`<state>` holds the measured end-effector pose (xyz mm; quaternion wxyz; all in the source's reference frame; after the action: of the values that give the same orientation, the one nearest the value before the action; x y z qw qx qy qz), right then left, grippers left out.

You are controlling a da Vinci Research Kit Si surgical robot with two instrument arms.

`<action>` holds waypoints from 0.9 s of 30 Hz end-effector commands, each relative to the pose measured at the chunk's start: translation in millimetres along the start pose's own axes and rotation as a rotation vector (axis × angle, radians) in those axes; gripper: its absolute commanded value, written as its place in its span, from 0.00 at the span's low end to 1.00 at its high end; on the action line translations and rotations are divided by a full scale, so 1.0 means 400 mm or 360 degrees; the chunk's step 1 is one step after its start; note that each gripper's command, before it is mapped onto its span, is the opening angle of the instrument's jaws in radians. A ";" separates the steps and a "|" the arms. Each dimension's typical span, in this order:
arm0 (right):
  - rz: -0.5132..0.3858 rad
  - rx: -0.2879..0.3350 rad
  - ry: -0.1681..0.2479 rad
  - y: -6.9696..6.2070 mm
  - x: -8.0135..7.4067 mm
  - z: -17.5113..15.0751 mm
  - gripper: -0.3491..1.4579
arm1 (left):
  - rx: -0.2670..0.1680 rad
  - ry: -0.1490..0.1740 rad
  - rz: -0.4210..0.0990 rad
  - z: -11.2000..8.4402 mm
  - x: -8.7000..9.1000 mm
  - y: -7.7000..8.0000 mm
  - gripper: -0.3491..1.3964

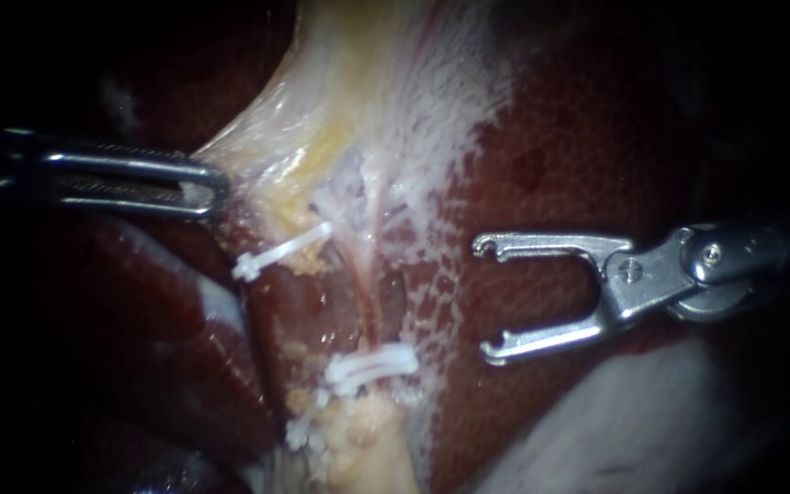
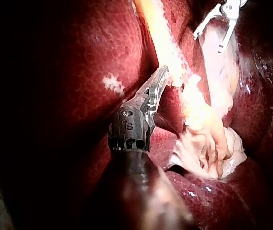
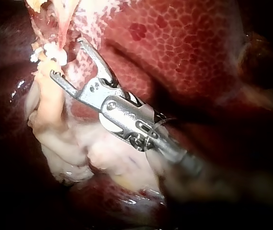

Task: Going back second clip right tube

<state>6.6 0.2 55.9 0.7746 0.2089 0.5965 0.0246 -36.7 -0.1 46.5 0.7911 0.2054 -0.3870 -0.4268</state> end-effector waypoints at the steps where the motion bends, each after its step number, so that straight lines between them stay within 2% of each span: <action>1: 0.0001 0.0000 0.0001 -0.0001 0.0000 -0.0001 0.52 | 0.0003 0.0011 0.0001 0.0007 0.0004 0.0001 0.01; 10: 0.0001 0.0000 0.0001 -0.0004 -0.0001 -0.0007 0.52 | 0.0014 0.0050 -0.0001 0.0078 0.0038 0.0015 0.01; 19: 0.0002 -0.0003 0.0001 -0.0003 -0.0002 -0.0008 0.53 | 0.0032 0.0084 0.0002 0.0151 0.0056 -0.0007 0.01; 27: 0.0003 -0.0004 0.0001 -0.0003 -0.0003 -0.0010 0.53 | 0.0040 0.0091 0.0007 0.0162 0.0061 -0.0011 0.01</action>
<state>6.1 0.2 55.9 0.7747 0.2084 0.5964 0.0261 -41.2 -2.3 51.3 0.8001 0.2266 -0.3698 -0.4144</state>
